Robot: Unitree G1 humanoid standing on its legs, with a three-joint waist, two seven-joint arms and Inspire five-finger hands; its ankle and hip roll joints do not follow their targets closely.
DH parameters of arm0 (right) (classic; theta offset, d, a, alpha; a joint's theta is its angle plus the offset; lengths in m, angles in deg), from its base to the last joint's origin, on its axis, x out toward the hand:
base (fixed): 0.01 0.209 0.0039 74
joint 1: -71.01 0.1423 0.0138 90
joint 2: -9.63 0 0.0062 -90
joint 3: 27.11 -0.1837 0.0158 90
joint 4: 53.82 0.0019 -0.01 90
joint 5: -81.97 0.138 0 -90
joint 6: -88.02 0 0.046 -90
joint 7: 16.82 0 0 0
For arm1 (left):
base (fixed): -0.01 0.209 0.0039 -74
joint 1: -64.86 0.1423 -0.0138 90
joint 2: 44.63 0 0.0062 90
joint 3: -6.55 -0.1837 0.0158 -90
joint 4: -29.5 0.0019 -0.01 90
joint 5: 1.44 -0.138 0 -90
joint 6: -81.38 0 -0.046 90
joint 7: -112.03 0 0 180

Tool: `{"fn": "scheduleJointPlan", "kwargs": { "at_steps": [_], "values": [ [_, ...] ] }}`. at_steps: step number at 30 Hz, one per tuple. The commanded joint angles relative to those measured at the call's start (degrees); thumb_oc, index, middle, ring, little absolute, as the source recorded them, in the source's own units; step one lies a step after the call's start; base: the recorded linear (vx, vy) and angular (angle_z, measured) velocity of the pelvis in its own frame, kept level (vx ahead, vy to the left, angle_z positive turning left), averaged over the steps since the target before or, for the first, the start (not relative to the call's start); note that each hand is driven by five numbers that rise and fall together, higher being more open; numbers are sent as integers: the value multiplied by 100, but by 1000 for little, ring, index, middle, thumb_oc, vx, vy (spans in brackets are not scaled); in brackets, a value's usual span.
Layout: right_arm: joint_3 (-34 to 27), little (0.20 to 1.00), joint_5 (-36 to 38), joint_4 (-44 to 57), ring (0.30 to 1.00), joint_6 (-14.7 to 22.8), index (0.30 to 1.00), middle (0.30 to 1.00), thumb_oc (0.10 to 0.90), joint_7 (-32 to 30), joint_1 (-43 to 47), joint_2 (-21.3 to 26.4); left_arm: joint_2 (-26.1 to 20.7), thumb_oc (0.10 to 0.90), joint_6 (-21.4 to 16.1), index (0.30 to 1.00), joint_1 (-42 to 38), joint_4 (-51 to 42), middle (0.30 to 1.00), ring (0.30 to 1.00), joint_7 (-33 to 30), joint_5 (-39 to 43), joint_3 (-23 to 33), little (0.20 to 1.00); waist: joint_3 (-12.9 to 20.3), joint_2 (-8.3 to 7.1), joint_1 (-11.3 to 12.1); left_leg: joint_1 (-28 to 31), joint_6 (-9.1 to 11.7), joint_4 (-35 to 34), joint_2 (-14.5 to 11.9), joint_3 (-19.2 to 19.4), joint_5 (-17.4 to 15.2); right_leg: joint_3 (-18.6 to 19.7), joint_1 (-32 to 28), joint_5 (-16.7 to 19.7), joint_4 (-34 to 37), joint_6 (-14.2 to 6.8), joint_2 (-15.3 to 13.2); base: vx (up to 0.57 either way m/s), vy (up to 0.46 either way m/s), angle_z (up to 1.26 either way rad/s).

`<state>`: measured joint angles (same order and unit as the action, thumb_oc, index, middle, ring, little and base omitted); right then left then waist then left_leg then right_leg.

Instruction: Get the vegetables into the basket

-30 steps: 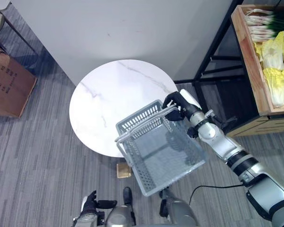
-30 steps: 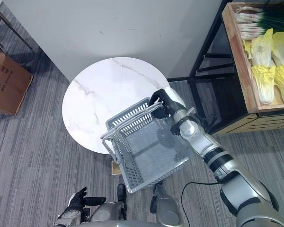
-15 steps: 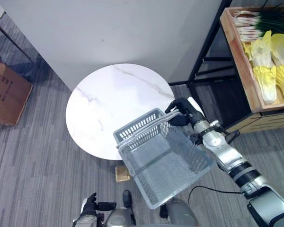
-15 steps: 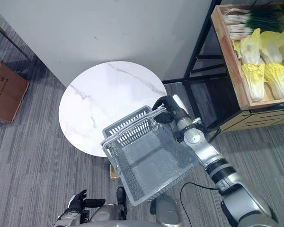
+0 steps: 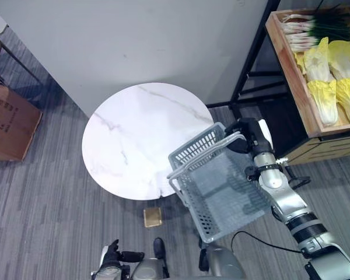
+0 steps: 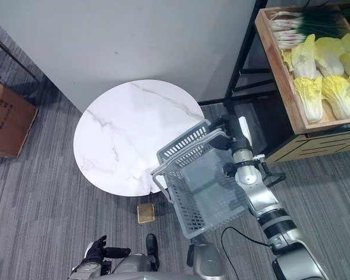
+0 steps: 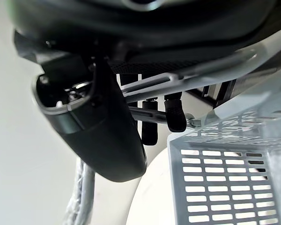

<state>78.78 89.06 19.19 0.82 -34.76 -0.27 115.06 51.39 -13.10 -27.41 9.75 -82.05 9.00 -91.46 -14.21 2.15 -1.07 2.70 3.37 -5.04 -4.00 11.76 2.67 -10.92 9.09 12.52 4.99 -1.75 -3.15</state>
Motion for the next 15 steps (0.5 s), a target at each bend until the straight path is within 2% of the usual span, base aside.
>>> {"fn": "scheduleJointPlan", "kwargs": {
  "at_steps": [1,15],
  "values": [
    [-593,300,-183,864,300,879,300,300,400,-414,622,-228,-135,900,-53,1000,17,316,1000,1000,-294,-256,-135,1000,273,-283,-11,24,267,4,-257,-291,-166,189,-557,-531,-35,-892,-738,0,0,0],
    [-1030,300,511,848,300,1126,300,300,400,-1060,378,-707,-63,900,-10,1000,52,264,1000,1000,-527,-279,-195,1000,339,-255,-72,166,221,4,-202,-239,-255,258,-652,-570,-37,-898,-759,11,2,0]
  ]
}}
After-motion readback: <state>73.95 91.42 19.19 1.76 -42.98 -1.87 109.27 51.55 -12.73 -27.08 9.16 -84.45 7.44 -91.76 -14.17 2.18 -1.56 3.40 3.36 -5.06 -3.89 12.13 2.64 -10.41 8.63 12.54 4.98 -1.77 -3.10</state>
